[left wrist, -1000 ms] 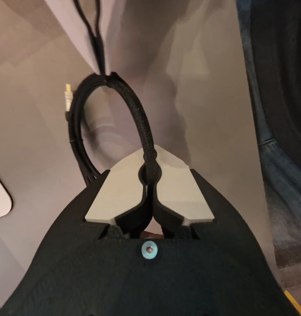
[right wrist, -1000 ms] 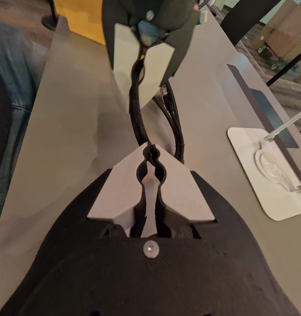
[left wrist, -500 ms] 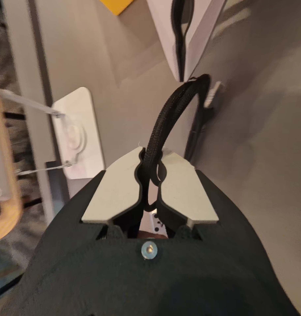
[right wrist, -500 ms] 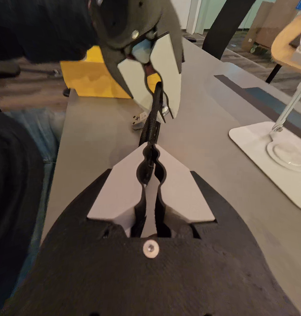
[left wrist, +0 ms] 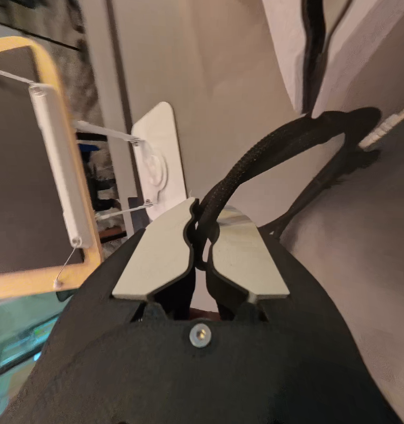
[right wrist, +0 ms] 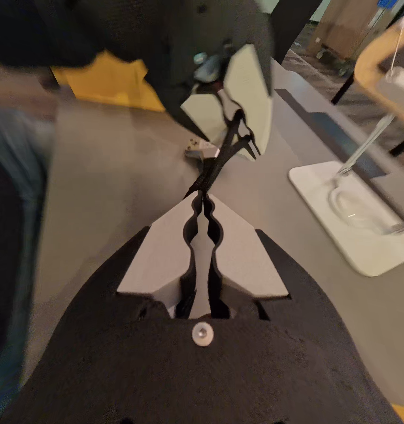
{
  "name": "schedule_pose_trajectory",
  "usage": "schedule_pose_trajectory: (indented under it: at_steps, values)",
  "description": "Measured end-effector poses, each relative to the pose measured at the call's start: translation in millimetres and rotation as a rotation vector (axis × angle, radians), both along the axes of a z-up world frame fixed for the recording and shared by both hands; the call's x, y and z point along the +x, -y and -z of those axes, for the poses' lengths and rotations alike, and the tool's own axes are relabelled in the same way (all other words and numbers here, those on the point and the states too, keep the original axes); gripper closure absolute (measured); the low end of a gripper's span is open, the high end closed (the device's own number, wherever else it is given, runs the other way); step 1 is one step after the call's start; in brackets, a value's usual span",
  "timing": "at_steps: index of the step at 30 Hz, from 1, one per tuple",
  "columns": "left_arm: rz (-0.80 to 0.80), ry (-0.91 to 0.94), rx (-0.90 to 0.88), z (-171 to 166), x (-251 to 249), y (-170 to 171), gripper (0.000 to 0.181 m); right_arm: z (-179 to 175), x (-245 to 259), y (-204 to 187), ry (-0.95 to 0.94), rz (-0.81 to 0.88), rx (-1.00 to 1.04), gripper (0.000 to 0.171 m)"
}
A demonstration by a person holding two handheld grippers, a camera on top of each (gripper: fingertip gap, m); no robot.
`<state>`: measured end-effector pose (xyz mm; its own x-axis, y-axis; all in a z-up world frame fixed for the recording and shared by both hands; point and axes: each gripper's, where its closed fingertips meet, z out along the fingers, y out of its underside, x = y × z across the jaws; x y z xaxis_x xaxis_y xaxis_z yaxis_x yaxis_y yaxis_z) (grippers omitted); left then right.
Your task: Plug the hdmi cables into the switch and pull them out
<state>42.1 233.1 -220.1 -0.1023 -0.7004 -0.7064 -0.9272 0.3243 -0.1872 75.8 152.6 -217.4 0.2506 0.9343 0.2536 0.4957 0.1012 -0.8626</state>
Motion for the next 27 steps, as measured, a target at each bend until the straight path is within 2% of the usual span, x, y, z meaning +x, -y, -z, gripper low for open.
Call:
schedule_pose_trajectory:
  at_steps: [3,5,8,11,15,17,21,24,26,27]
  values:
    - [0.066,-0.171,-0.179,8,-2,5,0.178,-1,-9,8,0.208,-0.046,0.365,0.171]
    - [0.082,-0.294,-0.369,19,-9,14,0.178,-4,-15,13,0.326,-0.076,0.592,0.171]
    - [0.106,-0.461,-0.597,36,-15,25,0.176,2,-21,18,0.380,-0.099,0.668,0.171]
    - [0.145,-0.505,-0.628,55,-5,20,0.176,13,-14,11,0.349,-0.059,0.560,0.171]
    - [0.148,-0.326,-0.471,67,19,2,0.164,18,-1,-1,0.181,0.047,0.312,0.171]
    - [0.126,-0.193,-0.357,63,26,-5,0.137,17,6,-8,0.096,0.093,0.216,0.171]
    - [0.077,0.008,-0.076,53,27,-12,0.120,13,8,-9,-0.013,0.110,0.105,0.171]
    - [0.043,0.098,0.108,44,28,-15,0.125,14,8,-14,-0.040,0.140,0.044,0.171]
    - [0.025,0.159,0.306,27,32,-18,0.154,13,6,-12,-0.069,0.140,-0.001,0.171]
    - [0.036,0.155,0.384,22,33,-18,0.160,13,5,-10,-0.073,0.133,-0.010,0.171]
